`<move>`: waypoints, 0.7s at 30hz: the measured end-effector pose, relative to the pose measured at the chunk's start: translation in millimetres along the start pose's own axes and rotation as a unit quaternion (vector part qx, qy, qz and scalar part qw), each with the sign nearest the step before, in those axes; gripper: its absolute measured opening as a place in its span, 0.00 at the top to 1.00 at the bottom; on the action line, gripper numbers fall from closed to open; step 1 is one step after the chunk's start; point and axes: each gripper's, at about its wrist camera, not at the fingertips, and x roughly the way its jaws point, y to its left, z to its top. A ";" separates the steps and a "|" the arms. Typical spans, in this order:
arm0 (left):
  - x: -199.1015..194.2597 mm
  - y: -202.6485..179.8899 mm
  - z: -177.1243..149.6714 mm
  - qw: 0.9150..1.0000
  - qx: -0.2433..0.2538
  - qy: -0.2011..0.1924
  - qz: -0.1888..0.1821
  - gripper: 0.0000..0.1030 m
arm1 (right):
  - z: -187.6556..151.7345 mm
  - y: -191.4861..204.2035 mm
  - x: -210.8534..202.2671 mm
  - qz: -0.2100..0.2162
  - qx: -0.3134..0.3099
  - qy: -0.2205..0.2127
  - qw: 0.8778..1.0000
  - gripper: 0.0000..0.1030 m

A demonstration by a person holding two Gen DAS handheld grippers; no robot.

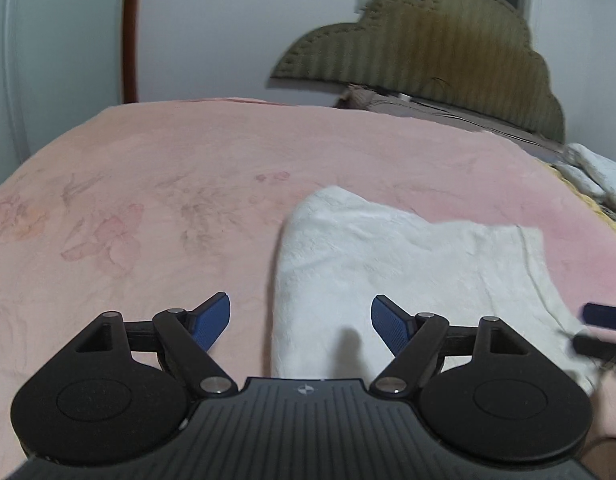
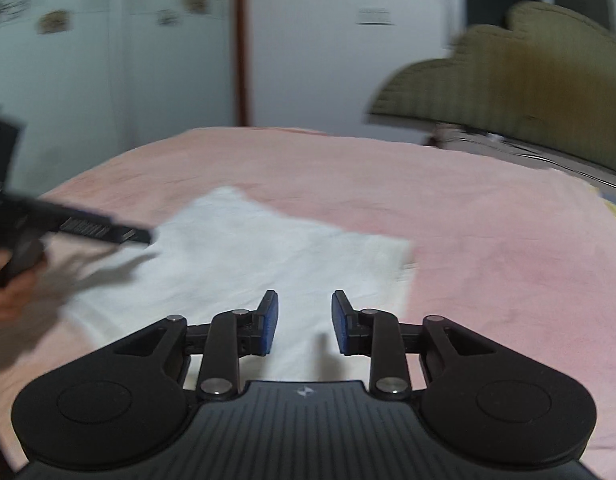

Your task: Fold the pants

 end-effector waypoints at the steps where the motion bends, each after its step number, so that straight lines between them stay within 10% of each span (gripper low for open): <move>1: -3.0 -3.5 -4.3 1.000 0.015 0.007 -0.007 0.23 | -3.0 6.4 3.5 0.002 -0.011 0.014 1.000 0.55; 6: -8.1 -11.5 -35.7 0.997 0.062 0.026 -0.029 0.22 | -15.0 29.8 10.5 -0.019 -0.086 0.086 0.992 0.46; 13: -12.4 -17.0 -24.2 0.998 0.061 -0.014 0.004 0.22 | 2.4 24.0 4.0 -0.024 -0.023 0.013 0.999 0.41; 21: 7.5 -32.1 -21.7 0.996 0.083 -0.007 0.028 0.22 | -15.6 9.9 19.3 -0.033 0.025 0.034 0.999 0.34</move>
